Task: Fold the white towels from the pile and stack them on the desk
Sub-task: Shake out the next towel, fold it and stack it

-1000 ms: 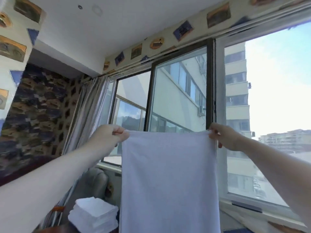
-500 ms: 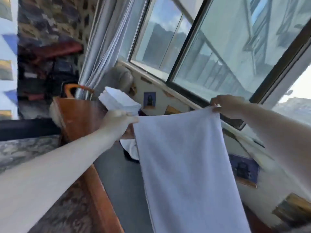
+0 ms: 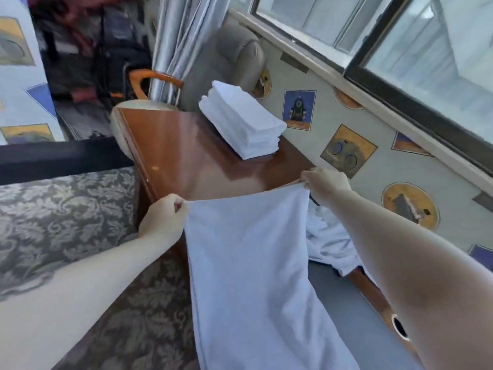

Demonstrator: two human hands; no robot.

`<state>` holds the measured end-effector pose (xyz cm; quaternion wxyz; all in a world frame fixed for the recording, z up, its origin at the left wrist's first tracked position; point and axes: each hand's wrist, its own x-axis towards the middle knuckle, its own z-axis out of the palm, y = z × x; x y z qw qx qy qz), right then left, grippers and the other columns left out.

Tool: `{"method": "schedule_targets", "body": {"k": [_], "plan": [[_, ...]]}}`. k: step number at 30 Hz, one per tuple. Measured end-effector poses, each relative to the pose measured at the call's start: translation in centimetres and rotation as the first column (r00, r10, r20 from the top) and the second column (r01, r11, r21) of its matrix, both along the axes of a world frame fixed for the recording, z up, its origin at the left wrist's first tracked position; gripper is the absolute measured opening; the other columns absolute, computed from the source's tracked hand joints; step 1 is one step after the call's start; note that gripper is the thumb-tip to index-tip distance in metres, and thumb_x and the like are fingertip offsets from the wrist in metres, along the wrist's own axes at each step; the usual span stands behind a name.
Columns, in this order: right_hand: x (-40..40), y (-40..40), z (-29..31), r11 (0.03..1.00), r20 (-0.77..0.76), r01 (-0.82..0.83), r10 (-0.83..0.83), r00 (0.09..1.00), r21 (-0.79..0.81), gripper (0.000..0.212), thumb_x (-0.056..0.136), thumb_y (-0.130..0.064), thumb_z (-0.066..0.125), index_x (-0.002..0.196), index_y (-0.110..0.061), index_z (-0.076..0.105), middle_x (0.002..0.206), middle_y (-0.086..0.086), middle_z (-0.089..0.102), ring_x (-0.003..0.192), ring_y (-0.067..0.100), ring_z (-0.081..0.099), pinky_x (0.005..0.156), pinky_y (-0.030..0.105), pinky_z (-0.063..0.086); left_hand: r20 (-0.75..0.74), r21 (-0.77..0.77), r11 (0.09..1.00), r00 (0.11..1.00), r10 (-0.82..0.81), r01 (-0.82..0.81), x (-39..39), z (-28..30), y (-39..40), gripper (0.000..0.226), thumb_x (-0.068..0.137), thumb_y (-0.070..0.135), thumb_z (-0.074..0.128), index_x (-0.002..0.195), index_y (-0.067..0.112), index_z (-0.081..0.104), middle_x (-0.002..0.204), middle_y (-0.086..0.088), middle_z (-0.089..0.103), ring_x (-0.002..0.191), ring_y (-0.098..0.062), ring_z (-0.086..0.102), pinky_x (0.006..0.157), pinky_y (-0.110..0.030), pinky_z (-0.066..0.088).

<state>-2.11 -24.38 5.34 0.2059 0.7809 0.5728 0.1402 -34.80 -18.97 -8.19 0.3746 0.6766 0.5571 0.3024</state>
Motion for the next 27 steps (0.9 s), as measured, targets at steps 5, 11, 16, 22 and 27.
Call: {"method": "schedule_targets", "body": {"k": [5, 11, 16, 22, 27], "plan": [[-0.2, 7.7, -2.6, 0.999, -0.026, -0.032, 0.031, 0.999, -0.018, 0.023, 0.095, -0.010, 0.047, 0.104, -0.025, 0.061, 0.102, -0.003, 0.057, 0.093, 0.025, 0.062, 0.052, 0.028, 0.026, -0.053, -0.053, 0.999, 0.999, 0.008, -0.011, -0.1, -1.8, 6.9, 0.013, 0.096, 0.037, 0.050, 0.087, 0.031, 0.057, 0.090, 0.008, 0.062, 0.087, -0.019, 0.058, 0.078, -0.041, 0.052], [0.9, 17.8, -6.9, 0.991, -0.053, -0.075, 0.069, 0.996, -0.111, 0.029, 0.087, -0.001, 0.053, 0.102, -0.024, 0.064, 0.101, -0.005, 0.054, 0.088, 0.021, 0.061, 0.046, 0.028, 0.021, -0.224, -0.108, 0.994, 0.974, -0.040, 0.016, 0.8, -3.6, 14.6, 0.020, 0.088, 0.036, 0.053, 0.072, 0.025, 0.056, 0.068, 0.006, 0.060, 0.065, -0.015, 0.057, 0.054, -0.029, 0.039], [0.1, 25.5, -10.9, 0.983, -0.109, -0.097, 0.081, 0.991, -0.157, 0.034, 0.078, 0.007, 0.051, 0.101, -0.016, 0.062, 0.090, -0.003, 0.047, 0.060, 0.017, 0.042, 0.046, 0.027, 0.020, -0.314, -0.163, 0.987, 0.948, -0.048, -0.004, 0.6, -5.2, 21.6, 0.025, 0.089, 0.035, 0.052, 0.071, 0.017, 0.052, 0.065, 0.001, 0.057, 0.064, -0.020, 0.056, 0.054, -0.030, 0.033], [-1.1, 32.4, -13.4, 0.979, -0.164, -0.066, 0.035, 0.986, -0.192, 0.031, 0.078, 0.008, 0.050, 0.098, -0.014, 0.058, 0.096, -0.001, 0.052, 0.064, 0.018, 0.043, 0.051, 0.027, 0.026, -0.429, -0.203, 0.979, 0.899, -0.087, -0.002, 0.4, -7.3, 29.1, 0.029, 0.090, 0.036, 0.049, 0.069, 0.017, 0.048, 0.062, 0.002, 0.051, 0.056, -0.018, 0.048, 0.052, -0.027, 0.028], [-2.8, 36.6, -15.1, 0.943, -0.118, 0.014, -0.056, 0.991, -0.332, 0.034, 0.080, 0.007, 0.054, 0.105, -0.013, 0.063, 0.089, -0.002, 0.047, 0.073, 0.021, 0.048, 0.047, 0.028, 0.024, -0.558, -0.265, 0.937, 0.756, -0.342, 0.228, -1.5, -8.5, 34.2, 0.024, 0.092, 0.034, 0.047, 0.073, 0.019, 0.051, 0.067, 0.005, 0.051, 0.058, -0.012, 0.045, 0.053, -0.027, 0.028]]}}
